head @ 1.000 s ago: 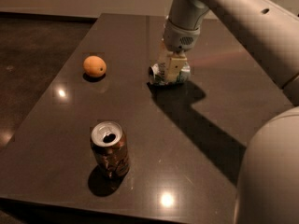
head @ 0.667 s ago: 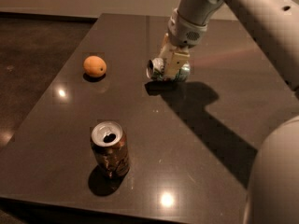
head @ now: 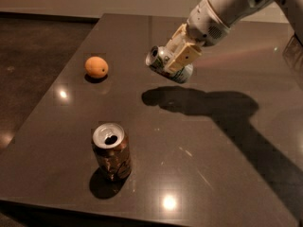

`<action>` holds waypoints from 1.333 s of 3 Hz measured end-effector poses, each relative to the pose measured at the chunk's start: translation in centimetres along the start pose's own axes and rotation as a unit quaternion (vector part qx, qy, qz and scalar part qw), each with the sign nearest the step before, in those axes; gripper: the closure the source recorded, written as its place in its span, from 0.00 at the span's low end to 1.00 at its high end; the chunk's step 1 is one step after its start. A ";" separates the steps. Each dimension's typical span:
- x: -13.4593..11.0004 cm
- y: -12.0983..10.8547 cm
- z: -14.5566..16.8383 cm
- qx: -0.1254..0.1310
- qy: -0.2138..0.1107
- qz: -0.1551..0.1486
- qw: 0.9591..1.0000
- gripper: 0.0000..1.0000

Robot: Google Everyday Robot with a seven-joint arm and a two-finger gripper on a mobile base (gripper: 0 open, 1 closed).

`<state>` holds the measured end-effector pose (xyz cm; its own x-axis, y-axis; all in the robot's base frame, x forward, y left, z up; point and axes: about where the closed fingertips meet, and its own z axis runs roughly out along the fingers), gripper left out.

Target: Place 7up can upright

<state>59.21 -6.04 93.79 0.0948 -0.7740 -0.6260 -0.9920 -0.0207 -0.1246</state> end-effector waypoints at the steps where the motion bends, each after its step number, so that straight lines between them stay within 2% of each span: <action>1: -0.5 1.4 -1.5 0.027 -0.086 0.038 0.995 1.00; 2: -0.3 2.8 -2.5 0.068 -0.173 0.081 0.979 1.00; 3: 0.2 4.0 -2.8 0.104 -0.249 0.121 0.955 1.00; 4: 0.8 5.1 -2.5 0.124 -0.309 0.150 0.931 1.00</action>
Offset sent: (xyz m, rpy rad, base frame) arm -0.0415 -0.0414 0.0227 0.6224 -0.0146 -0.3277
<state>54.05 -8.35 94.53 -0.0769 -0.2085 -0.9750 -0.9391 0.3438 0.0006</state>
